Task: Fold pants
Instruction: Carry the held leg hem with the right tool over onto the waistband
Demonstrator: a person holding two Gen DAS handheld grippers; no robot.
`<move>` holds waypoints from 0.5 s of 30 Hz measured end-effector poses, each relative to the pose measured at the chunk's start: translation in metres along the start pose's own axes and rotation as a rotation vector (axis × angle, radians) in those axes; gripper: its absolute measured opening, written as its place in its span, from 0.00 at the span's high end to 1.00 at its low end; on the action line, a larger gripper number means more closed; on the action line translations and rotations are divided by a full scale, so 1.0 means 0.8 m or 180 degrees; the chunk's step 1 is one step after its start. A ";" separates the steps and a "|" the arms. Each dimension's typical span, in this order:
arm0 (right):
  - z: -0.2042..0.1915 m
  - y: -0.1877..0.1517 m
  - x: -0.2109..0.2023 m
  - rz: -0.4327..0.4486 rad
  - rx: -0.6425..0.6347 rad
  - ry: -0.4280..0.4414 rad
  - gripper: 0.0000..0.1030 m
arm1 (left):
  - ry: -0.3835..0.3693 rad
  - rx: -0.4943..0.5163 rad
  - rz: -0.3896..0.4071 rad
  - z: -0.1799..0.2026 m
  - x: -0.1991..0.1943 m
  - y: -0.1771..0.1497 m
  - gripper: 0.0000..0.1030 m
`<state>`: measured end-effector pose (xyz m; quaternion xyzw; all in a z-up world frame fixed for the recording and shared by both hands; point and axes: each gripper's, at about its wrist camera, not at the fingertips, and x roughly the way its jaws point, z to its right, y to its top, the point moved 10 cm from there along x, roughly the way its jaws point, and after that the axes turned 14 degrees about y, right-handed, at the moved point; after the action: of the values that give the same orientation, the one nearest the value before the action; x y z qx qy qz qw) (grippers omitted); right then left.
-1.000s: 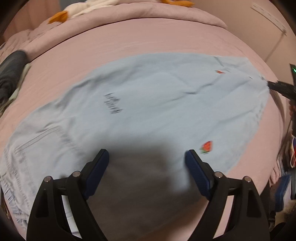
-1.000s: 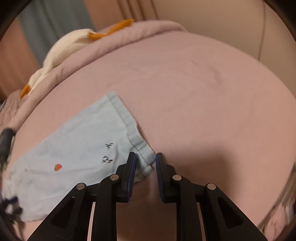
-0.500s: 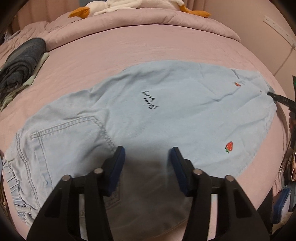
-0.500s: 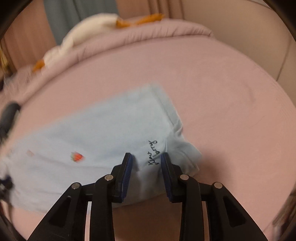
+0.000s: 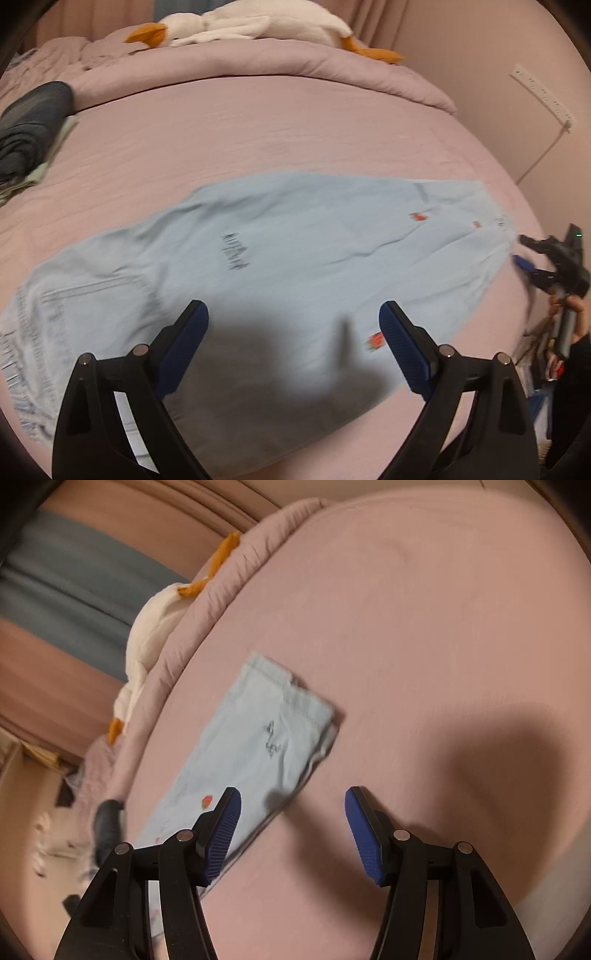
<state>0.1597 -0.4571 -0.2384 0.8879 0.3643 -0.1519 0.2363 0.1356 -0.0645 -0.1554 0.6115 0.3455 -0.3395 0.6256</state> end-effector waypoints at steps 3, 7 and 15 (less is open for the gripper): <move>-0.007 -0.004 0.008 0.0014 -0.0051 -0.0042 0.43 | -0.0327 -0.0086 -0.0066 0.031 0.004 0.011 0.08; -0.012 0.019 0.031 0.0060 -0.0143 0.0008 0.43 | -0.0588 -0.0168 -0.0111 0.070 0.014 0.022 0.08; -0.008 0.033 0.028 0.0396 -0.0062 0.0075 0.88 | -0.0789 -0.0586 -0.0332 0.054 0.039 0.007 0.11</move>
<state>0.1943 -0.4573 -0.2350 0.9082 0.3127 -0.1229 0.2497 0.1573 -0.1080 -0.1784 0.4862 0.3266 -0.4113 0.6984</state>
